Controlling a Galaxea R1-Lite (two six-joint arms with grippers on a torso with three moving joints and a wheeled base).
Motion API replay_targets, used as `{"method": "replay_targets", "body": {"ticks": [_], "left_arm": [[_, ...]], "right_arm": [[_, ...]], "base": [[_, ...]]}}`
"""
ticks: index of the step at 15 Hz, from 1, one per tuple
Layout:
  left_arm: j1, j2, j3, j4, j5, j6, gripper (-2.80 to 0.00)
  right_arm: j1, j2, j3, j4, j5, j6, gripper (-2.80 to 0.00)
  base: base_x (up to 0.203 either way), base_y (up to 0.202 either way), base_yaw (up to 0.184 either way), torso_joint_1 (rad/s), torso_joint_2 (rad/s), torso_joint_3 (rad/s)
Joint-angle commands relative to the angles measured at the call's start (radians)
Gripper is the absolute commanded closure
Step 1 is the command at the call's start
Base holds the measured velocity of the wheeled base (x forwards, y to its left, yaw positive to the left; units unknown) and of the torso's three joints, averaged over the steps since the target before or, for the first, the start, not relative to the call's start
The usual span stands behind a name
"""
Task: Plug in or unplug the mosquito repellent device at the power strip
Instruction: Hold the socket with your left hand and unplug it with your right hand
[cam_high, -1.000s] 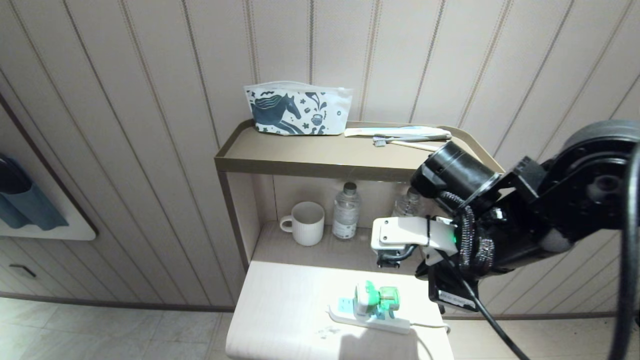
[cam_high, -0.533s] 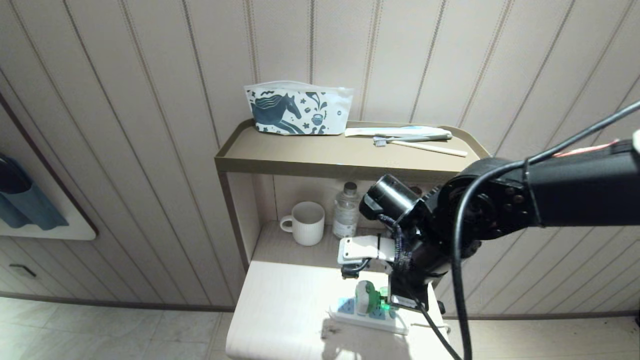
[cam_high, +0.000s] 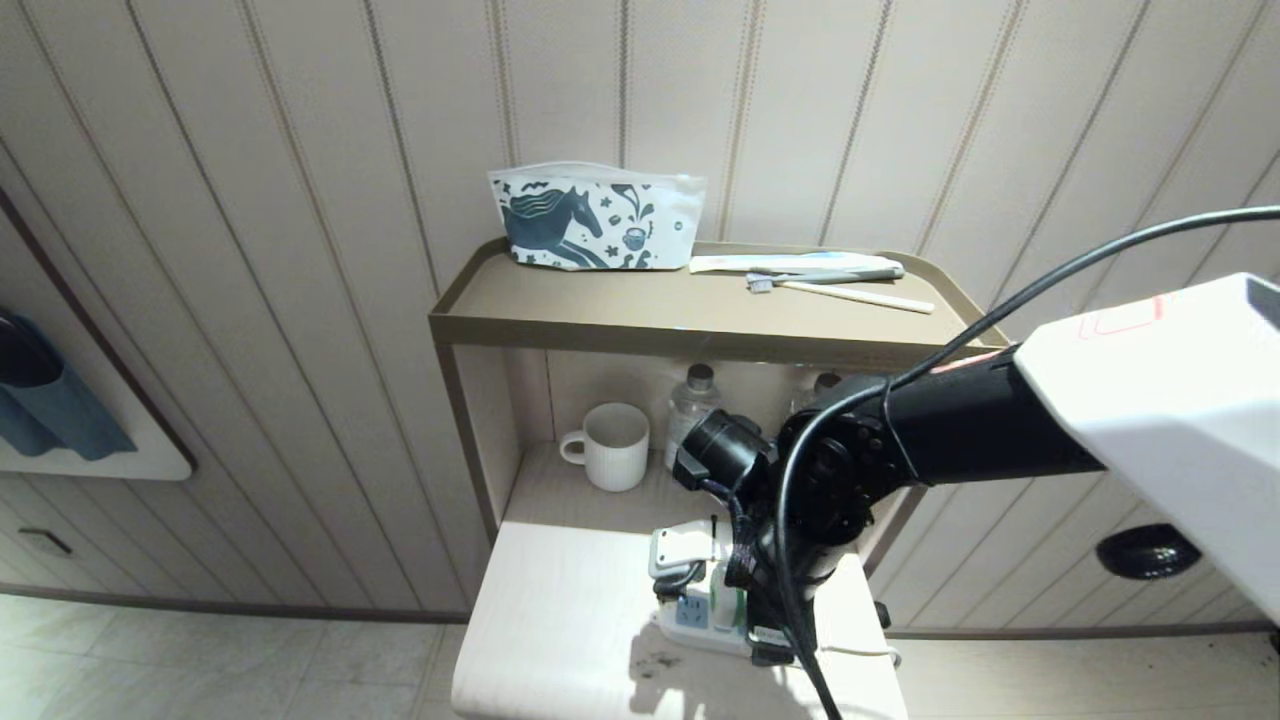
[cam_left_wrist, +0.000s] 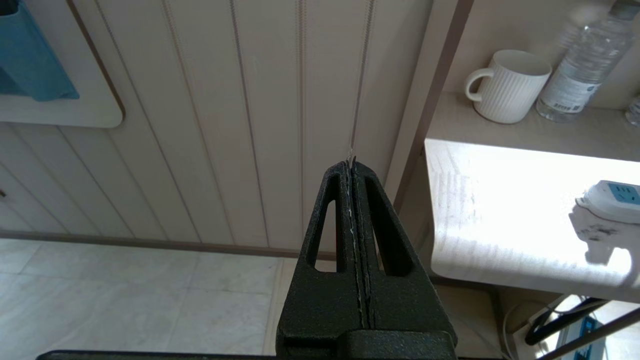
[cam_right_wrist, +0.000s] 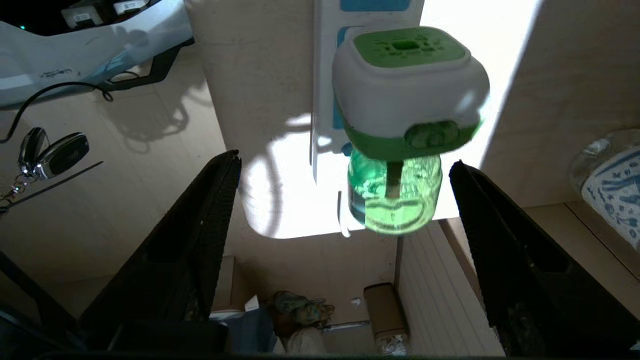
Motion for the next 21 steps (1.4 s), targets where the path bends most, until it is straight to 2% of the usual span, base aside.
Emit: {"method": "replay_targets", "body": {"ticks": [1,3,5,12,21], "left_arm": [[0.0,0.0,0.0,0.0,0.0,0.0,0.0],[0.0,0.0,0.0,0.0,0.0,0.0,0.0],[0.0,0.0,0.0,0.002,0.0,0.001,0.0],[0.0,0.0,-0.001,0.002,0.0,0.001,0.0],[0.0,0.0,-0.002,0.007,0.0,0.001,0.0]], "right_arm": [[-0.008,0.047,-0.029,0.004,0.016,-0.009,-2.8],[-0.016,0.064,-0.07,0.005,0.056,-0.03,-2.8],[-0.037,0.077,-0.098,0.005,0.073,-0.119,-2.8],[-0.091,0.164,-0.166,0.005,0.084,-0.129,-2.8],[-0.086,0.193,-0.207,0.005,0.105,-0.13,-2.8]], "base": [[0.0,0.0,0.0,0.0,0.0,0.0],[0.0,0.0,0.0,0.0,0.0,0.0],[0.0,0.0,0.0,0.0,0.0,0.0],[0.0,0.0,0.0,0.0,0.0,0.0],[0.0,0.0,0.0,0.0,0.0,0.0]]}}
